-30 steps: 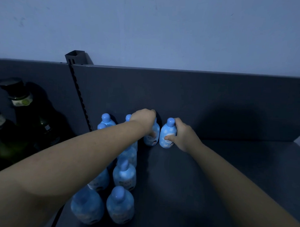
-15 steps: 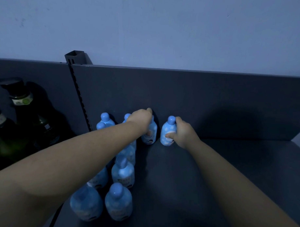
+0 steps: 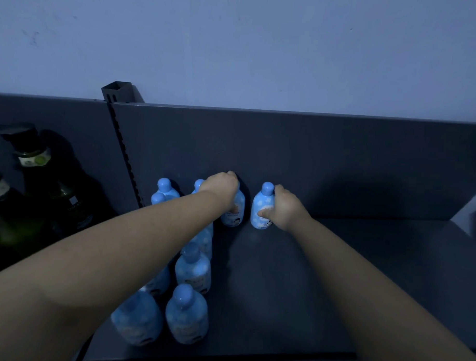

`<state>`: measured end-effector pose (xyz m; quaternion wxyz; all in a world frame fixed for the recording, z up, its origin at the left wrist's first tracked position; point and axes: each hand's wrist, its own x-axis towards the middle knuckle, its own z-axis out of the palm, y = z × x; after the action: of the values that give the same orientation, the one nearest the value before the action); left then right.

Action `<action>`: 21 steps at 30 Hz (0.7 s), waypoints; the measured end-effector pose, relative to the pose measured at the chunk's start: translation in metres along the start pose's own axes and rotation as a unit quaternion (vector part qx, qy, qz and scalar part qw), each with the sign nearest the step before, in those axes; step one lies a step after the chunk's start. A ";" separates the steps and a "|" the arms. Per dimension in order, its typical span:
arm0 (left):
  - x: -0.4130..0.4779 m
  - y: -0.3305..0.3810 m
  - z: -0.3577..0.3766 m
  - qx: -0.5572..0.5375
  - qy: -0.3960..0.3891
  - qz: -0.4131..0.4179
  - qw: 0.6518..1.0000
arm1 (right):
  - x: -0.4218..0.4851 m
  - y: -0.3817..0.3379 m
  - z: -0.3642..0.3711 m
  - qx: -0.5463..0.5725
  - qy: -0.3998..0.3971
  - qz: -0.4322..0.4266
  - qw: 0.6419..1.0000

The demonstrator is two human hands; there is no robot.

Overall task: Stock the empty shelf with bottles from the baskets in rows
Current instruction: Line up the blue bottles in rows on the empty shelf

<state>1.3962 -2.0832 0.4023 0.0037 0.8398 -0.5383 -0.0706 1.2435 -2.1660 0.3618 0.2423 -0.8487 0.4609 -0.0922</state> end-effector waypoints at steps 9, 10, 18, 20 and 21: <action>-0.020 -0.007 -0.026 -0.019 0.099 0.030 0.994 | -0.022 -0.008 -0.020 -0.097 0.047 -0.002 0.994; -0.023 -0.007 -0.029 -0.017 0.109 0.035 0.993 | -0.025 -0.011 -0.024 -0.118 0.057 -0.012 0.991; -0.048 -0.025 -0.025 0.165 0.205 0.018 0.965 | -0.048 -0.040 -0.037 -0.291 0.099 -0.062 0.950; -0.059 -0.033 -0.024 0.165 0.195 0.009 0.967 | -0.055 -0.047 -0.037 -0.310 0.100 -0.063 0.943; -0.064 -0.037 -0.023 0.158 0.187 0.006 0.970 | -0.059 -0.052 -0.035 -0.316 0.098 -0.064 0.942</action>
<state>1.4062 -2.0114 0.4298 -0.0279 0.8248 -0.5374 0.1735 1.2352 -2.1051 0.4221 -0.0909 -0.8959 0.4329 -0.0401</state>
